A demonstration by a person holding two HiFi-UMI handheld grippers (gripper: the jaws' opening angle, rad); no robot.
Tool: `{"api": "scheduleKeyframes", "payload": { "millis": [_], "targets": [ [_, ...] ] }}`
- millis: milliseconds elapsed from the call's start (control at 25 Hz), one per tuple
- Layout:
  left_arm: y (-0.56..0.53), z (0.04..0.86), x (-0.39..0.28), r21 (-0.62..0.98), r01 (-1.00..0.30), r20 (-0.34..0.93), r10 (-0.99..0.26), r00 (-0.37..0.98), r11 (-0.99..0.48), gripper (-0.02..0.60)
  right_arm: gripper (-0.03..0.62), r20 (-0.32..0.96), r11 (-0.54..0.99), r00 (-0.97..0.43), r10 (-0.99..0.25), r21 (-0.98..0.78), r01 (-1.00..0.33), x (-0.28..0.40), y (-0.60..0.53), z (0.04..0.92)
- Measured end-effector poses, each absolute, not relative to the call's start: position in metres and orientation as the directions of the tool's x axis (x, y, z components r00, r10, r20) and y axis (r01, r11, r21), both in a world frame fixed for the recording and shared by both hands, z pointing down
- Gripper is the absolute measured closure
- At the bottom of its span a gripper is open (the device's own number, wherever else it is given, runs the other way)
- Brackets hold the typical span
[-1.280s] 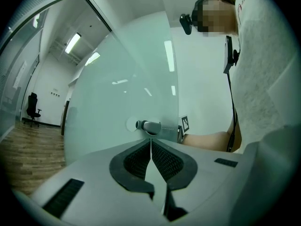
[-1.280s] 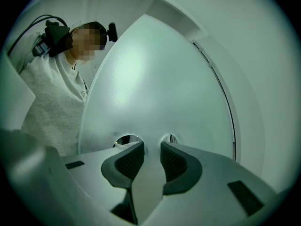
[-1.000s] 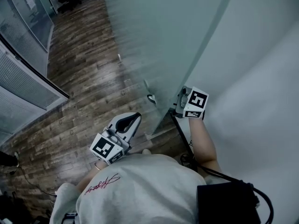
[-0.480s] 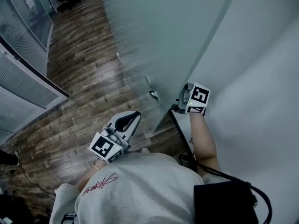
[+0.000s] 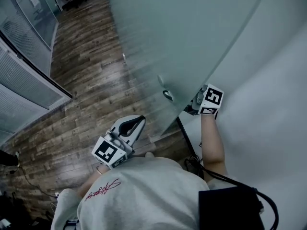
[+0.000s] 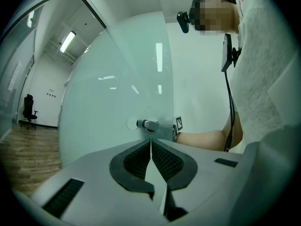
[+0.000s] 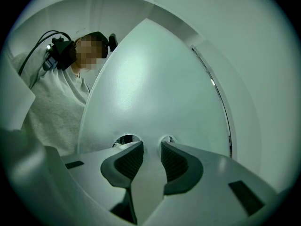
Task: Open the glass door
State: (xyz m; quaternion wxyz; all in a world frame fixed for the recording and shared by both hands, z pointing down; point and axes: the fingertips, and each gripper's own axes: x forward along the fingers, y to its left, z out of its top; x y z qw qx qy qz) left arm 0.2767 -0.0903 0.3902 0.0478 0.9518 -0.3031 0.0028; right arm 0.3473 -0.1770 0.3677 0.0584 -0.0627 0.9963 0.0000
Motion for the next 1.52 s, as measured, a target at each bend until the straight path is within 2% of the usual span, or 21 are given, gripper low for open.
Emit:
{"api": "scheduleKeyframes", "payload": {
  "millis": [800, 1520],
  "targets": [
    [-0.082, 0.388, 0.273, 0.119, -0.587, 0.039, -0.587, 0.809, -0.801, 0.557, 0.451, -0.13, 0.994, -0.986, -0.101, -0.062, -0.093, 0.395, -0.198, 0.368],
    [-0.082, 0.388, 0.265, 0.131, -0.588, 0.032, -0.59, 0.807, -0.798, 0.557, 0.448, -0.135, 0.994, -0.988, -0.069, -0.095, -0.057, 0.396, -0.199, 0.363]
  ]
}}
